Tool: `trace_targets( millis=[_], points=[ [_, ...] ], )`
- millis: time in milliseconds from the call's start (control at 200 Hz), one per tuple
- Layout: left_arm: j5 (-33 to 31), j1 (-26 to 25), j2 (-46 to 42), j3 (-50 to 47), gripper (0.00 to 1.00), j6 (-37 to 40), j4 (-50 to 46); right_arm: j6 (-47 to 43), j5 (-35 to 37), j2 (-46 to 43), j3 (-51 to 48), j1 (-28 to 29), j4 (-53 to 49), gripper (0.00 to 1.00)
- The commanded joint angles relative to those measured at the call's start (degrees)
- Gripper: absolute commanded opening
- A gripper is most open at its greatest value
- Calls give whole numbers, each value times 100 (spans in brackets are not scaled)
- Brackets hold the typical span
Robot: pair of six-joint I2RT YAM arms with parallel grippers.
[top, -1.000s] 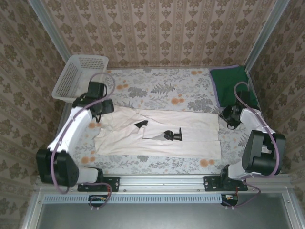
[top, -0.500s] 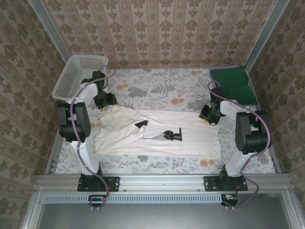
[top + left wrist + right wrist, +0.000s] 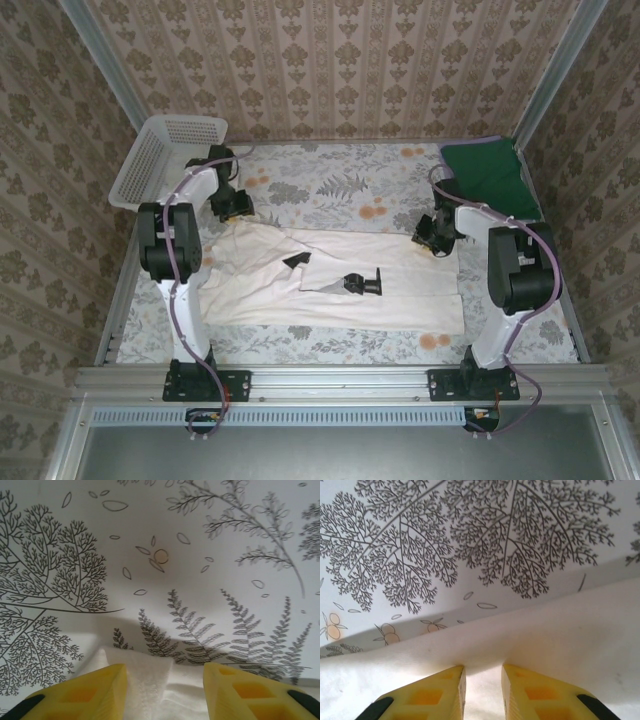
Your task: Fold and stack the t-shirts
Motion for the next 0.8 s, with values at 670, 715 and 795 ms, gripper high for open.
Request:
trace_targets(
  millis=[670,715,795],
  points=[
    [-1803,-161,-373,-355,0,-343,312,604,428,643,435,-247,-655,19],
    [-1959,-159,-473,-471,0,-421,423,698,429,615,374,-299,-666,19],
    [-2259,-144,-605,-699,0,-633,609,852,411,536,215,-390,-575,19]
  ],
)
